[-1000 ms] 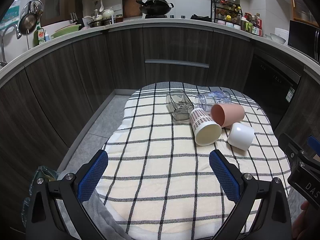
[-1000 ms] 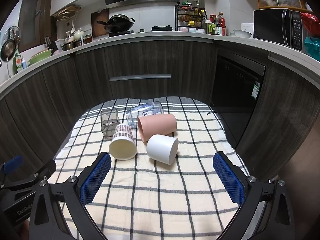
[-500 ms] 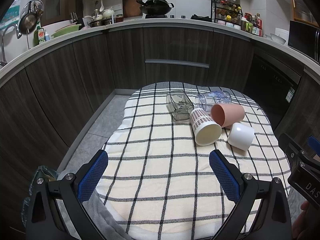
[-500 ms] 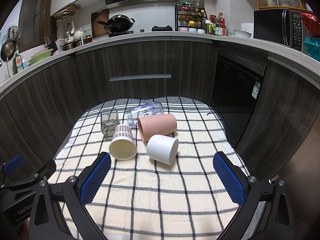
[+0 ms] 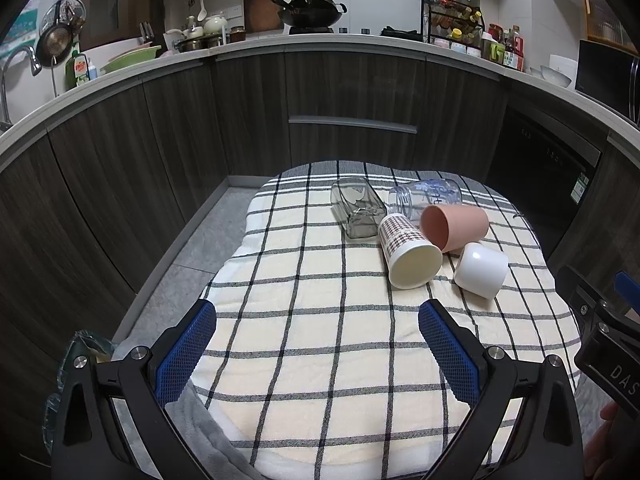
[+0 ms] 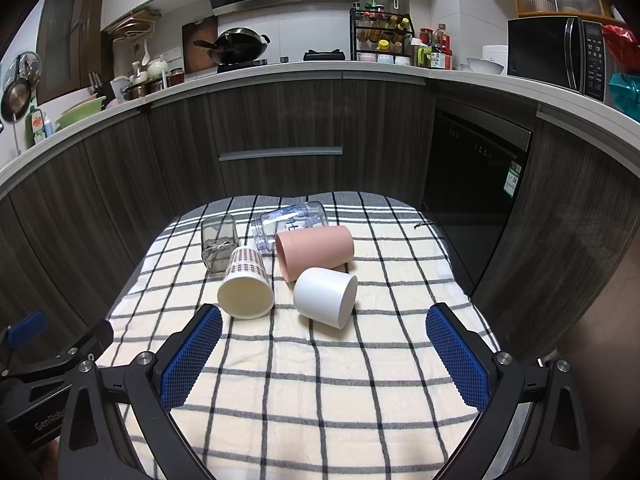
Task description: Flip cup upside down
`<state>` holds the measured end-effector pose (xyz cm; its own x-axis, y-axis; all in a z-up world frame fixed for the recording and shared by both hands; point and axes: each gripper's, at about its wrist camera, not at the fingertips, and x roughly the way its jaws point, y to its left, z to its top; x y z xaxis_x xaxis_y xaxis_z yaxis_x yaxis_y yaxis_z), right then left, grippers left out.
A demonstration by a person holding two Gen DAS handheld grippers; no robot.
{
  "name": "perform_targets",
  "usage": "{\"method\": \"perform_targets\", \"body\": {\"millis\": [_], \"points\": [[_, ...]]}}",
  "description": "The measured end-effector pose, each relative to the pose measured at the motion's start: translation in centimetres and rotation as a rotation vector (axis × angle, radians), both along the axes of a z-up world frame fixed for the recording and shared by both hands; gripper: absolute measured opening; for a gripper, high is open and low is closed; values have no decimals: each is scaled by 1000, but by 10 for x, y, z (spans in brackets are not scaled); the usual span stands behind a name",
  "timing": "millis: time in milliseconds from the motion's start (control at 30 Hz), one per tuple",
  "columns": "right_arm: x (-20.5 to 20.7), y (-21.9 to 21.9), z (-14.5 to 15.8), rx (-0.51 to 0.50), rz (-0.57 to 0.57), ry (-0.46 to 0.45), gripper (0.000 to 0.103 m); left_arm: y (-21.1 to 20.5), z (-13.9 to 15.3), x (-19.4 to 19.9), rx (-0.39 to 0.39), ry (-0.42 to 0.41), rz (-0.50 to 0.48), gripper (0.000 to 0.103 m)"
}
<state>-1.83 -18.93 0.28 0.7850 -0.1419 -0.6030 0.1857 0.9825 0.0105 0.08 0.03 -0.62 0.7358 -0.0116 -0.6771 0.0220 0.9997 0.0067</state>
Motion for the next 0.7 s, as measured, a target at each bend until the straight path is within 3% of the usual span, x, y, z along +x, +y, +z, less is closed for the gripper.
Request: {"method": "perform_targets", "body": {"millis": [700], "points": [[12, 1, -13, 2, 6, 38, 102, -1, -7, 8, -6, 27, 1, 103]]}}
